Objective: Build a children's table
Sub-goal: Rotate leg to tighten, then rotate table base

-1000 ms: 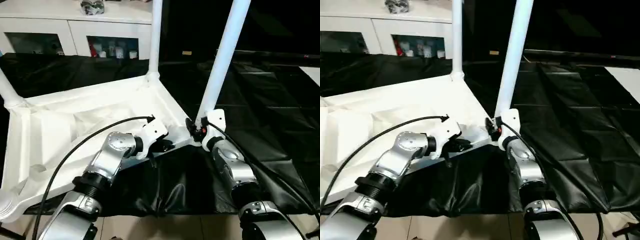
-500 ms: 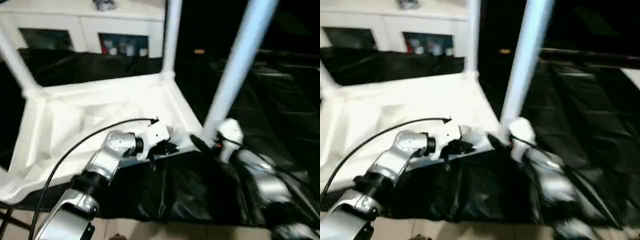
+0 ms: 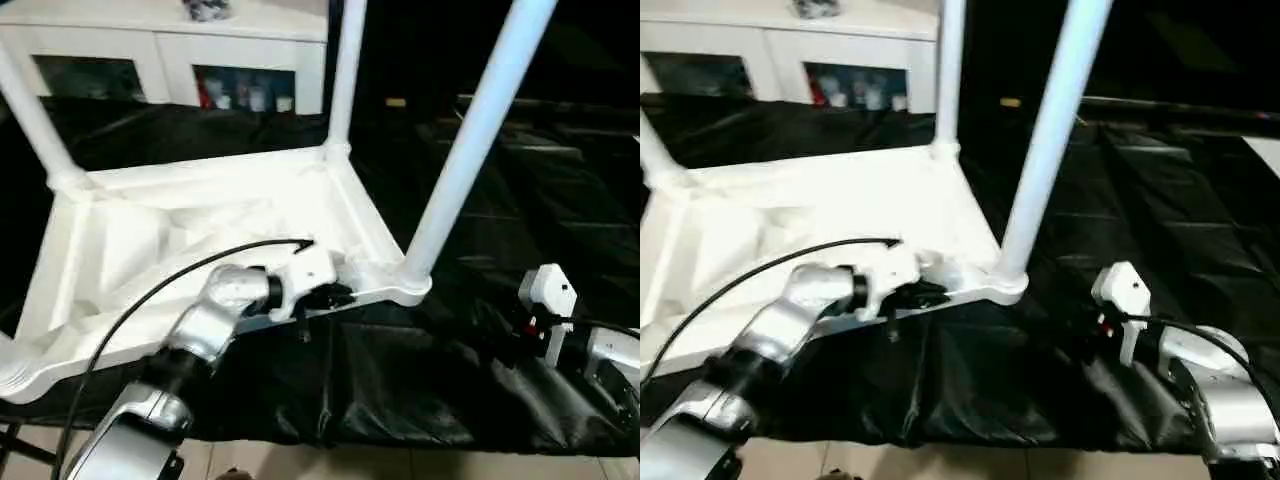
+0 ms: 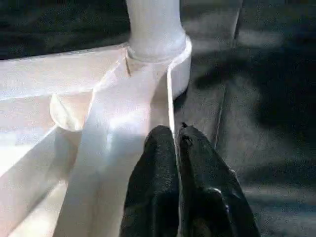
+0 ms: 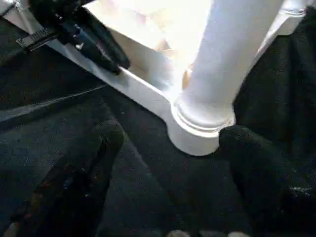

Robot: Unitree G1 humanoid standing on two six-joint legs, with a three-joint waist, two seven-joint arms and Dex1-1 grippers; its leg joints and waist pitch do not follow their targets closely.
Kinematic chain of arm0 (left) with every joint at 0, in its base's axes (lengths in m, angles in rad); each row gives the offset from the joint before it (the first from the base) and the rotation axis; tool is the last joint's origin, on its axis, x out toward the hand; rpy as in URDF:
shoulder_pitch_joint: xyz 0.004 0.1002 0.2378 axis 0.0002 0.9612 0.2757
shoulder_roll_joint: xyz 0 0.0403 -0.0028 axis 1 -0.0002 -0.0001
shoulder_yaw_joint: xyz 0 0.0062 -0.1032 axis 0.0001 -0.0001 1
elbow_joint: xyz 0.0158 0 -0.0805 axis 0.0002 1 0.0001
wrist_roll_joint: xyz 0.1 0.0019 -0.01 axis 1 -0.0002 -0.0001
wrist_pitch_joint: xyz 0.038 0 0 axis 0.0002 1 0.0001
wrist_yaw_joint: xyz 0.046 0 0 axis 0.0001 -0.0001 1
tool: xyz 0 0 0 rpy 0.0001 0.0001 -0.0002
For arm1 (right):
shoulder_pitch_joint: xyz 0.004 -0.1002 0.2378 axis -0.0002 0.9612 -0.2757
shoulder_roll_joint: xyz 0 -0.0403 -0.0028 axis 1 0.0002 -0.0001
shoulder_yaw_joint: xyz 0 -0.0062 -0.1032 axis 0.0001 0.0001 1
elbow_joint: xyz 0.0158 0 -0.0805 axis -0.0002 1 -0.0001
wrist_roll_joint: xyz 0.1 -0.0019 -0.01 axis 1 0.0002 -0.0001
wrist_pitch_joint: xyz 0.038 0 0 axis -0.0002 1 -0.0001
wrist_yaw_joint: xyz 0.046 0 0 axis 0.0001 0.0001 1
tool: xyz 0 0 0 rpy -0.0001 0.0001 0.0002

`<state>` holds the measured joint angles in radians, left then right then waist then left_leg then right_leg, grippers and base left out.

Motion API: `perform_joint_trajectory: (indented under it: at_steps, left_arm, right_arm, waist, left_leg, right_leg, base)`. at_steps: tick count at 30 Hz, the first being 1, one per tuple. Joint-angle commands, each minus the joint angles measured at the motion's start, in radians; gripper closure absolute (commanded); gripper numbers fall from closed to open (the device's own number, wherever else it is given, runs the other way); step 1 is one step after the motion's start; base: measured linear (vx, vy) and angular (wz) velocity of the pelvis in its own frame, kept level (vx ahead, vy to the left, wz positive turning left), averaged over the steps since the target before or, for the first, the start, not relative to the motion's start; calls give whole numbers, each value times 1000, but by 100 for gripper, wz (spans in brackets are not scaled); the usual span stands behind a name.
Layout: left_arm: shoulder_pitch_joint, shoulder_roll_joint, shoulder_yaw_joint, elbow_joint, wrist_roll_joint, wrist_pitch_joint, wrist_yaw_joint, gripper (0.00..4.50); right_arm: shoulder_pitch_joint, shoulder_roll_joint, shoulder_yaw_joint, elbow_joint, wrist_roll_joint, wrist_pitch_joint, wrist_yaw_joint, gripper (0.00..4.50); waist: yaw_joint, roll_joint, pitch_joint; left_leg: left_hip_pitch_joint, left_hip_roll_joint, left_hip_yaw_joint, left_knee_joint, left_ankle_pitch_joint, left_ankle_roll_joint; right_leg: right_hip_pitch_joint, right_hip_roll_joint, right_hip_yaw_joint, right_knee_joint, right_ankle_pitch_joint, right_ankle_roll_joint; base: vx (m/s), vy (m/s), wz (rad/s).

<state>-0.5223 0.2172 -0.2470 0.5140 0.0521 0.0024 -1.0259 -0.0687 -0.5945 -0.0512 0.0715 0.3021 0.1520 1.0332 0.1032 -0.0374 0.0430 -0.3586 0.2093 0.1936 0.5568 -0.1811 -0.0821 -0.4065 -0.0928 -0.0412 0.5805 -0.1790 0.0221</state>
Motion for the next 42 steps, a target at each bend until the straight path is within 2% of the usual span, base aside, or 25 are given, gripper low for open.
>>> perform_joint_trajectory:
  at_steps: [1, 2, 5, 6, 8, 9, 10, 12, 14, 16, 17, 18, 19, 21, 22, 24, 25, 27, 30, 31, 33, 35, 36, 40, 42]
  left_arm:
    - [16, 9, 26, -109, -67, 78, -40, 384]
    - [31, 25, 33, -164, -89, 126, -59, 384]
    - [88, 90, 53, -336, -156, 282, -108, 353]
    - [107, 114, 57, -384, -173, 326, -123, 353]
    - [141, 157, 62, -459, -202, 391, -152, 337]
    - [179, 199, 74, -526, -228, 447, -166, 337]
    - [212, 234, 86, -580, -249, 488, -173, 326]
    - [286, 295, 123, -681, -279, 556, -166, 303]
    - [349, 331, 156, -739, -285, 586, -156, 298]
    - [448, 376, 202, -819, -285, 638, -144, 282]
    - [467, 385, 211, -838, -287, 654, -139, 267]
    - [467, 385, 211, -838, -287, 654, -139, 261]
    - [519, 405, 226, -859, -264, 662, -124, 258]
    - [534, 409, 230, -861, -250, 660, -113, 238]
    - [541, 414, 227, -855, -219, 657, -79, 220]
    - [529, 407, 226, -832, -186, 637, -40, 219]
    - [523, 407, 227, -833, -188, 644, -14, 199]
    - [506, 401, 226, -824, -179, 641, 31, 199]
    - [487, 391, 215, -803, -137, 609, 94, 171]
    - [486, 374, 215, -795, -117, 581, 133, 163]
    - [486, 356, 215, -789, -99, 563, 173, 146]
    - [486, 320, 221, -778, -73, 528, 236, 139]
    - [486, 320, 221, -778, -73, 528, 236, 131]
    - [502, 258, 250, -768, -56, 440, 336, 104]
    - [510, 244, 261, -766, -65, 434, 362, 97]
  right_arm:
    - [-6, 27, 31, -42, 8, 19, -22, 83]
    - [-15, 50, 46, -41, -1, 18, -41, 83]
    - [-54, 132, 91, -13, -30, 20, -97, 83]
    - [-64, 155, 103, -2, -35, 19, -106, 83]
    - [-81, 184, 125, 20, -53, 14, -125, 83]
    - [-101, 217, 143, 44, -64, 11, -139, 83]
    - [-118, 243, 155, 64, -74, 10, -155, 83]
    - [-159, 296, 172, 111, -89, 4, -203, 83]
    - [-190, 334, 175, 151, -99, -1, -246, 83]
    - [-240, 379, 174, 226, -137, -16, -336, 83]
    - [-251, 387, 172, 244, -150, -24, -362, 83]
    - [-251, 387, 172, 244, -150, -24, -362, 83]
    - [-289, 416, 159, 302, -162, -36, -419, 83]
    - [-305, 429, 152, 323, -161, -40, -439, 83]
    - [-331, 447, 140, 352, -158, -48, -465, 83]
    - [-354, 460, 127, 380, -162, -52, -503, 83]
    - [-365, 466, 120, 395, -162, -57, -515, 83]
    - [-386, 473, 99, 426, -160, -64, -550, 83]
    - [-430, 469, 59, 500, -172, -94, -650, 83]
    - [-451, 461, 35, 538, -176, -109, -698, 83]
    - [-470, 452, 15, 576, -173, -124, -721, 83]
    - [-499, 426, 11, 635, -186, -148, -743, 83]
    - [-499, 426, 11, 635, -186, -148, -743, 83]
    - [-533, 393, 10, 684, -198, -171, -740, 83]
    - [-543, 390, 8, 703, -199, -181, -744, 83]
  waist:
    - [8, -9, -58]
    - [5, -12, -57]
    - [0, -7, -64]
    - [-4, -9, -64]
    - [-4, -5, -61]
    - [-6, -3, -58]
    - [-7, -5, -48]
    - [-10, 5, -42]
    - [-14, 4, -35]
    - [-13, 6, -31]
    - [-14, 4, -27]
    - [-14, 7, -28]
    - [-6, 7, -26]
    - [-11, 8, -23]
    - [-7, 4, -25]
    - [-8, 7, -24]
    - [-8, 7, -25]
    - [-7, -1, -28]
    - [-5, 3, -33]
    - [-6, 0, -34]
    - [-5, 2, -39]
    - [-5, 0, -39]
    - [-5, 3, -41]
    - [-1, -4, -41]
    - [0, -4, -39]
  left_leg:
    - [2, 26, -6, -52, -168, 89]
    - [-2, 25, -6, -50, -141, 96]
    - [3, 23, -3, -43, -84, 106]
    - [-2, 20, -3, -40, -67, 111]
    - [0, 20, 1, -39, -66, 114]
    - [2, 19, 2, -41, -93, 109]
    - [-3, 19, 2, -48, -129, 97]
    - [3, 23, -3, -58, -216, 47]
    - [4, 23, -5, -64, -268, 18]
    - [12, 24, -4, -65, -293, 2]
    - [5, 20, -4, -69, -290, -4]
    - [8, 21, -5, -70, -291, -9]
    - [24, 22, 1, -66, -296, -11]
    - [11, 19, -3, -71, -306, -16]
    - [14, 19, -3, -69, -303, -17]
    - [10, 19, -5, -71, -293, -20]
    - [9, 17, -6, -70, -280, -27]
    - [9, 16, -5, -68, -265, -25]
    - [9, 13, -4, -63, -216, -28]
    - [7, 11, -2, -59, -193, -25]
    - [7, 10, -1, -55, -167, -21]
    - [3, 8, -1, -52, -150, -12]
    - [3, 8, -1, -51, -150, -11]
    - [2, 9, 0, -47, -180, 3]
    - [1, 10, 0, -47, -194, 6]
  right_leg:
    - [42, -42, 27, -56, -188, -192]
    - [44, -38, 25, -46, -117, -218]
    - [44, -33, 23, -28, 0, -272]
    - [46, -30, 24, -24, 27, -277]
    - [43, -29, 24, -21, 43, -286]
    - [42, -28, 25, -27, 7, -281]
    - [39, -29, 26, -32, -44, -272]
    - [35, -34, 27, -38, -173, -244]
    - [31, -32, 28, -46, -249, -224]
    - [22, -31, 32, -49, -272, -211]
    - [25, -28, 32, -51, -290, -196]
    - [24, -27, 32, -50, -295, -191]
    - [10, -22, 35, -56, -281, -185]
    - [19, -23, 35, -52, -287, -183]
    - [17, -23, 36, -51, -285, -170]
    - [19, -23, 36, -50, -277, -160]
    - [21, -23, 35, -46, -255, -156]
    - [24, -23, 35, -44, -232, -155]
    - [26, -24, 34, -35, -173, -165]
    - [28, -21, 34, -31, -136, -168]
    - [31, -21, 33, -26, -88, -174]
    - [35, -19, 31, -22, -51, -184]
    - [36, -20, 31, -21, -48, -186]
    - [37, -23, 32, -27, -93, -186]
    - [35, -23, 32, -29, -116, -184]
  base:
    - [0, 0, 0]
    - [0, 0, 0]
    - [0, 0, 0]
    - [0, 0, 0]
    - [0, 0, 0]
    - [0, 0, 0]
    - [0, 0, 0]
    - [0, 0, 0]
    - [0, 0, 0]
    - [0, 0, 0]
    - [0, 0, 0]
    - [0, 0, 0]
    - [0, 0, 0]
    - [0, 0, 0]
    - [0, 0, 0]
    - [0, 0, 0]
    - [0, 0, 0]
    - [0, 0, 0]
    - [0, 0, 0]
    - [0, 0, 0]
    - [0, 0, 0]
    - [0, 0, 0]
    - [0, 0, 0]
    - [0, 0, 0]
    - [0, 0, 0]
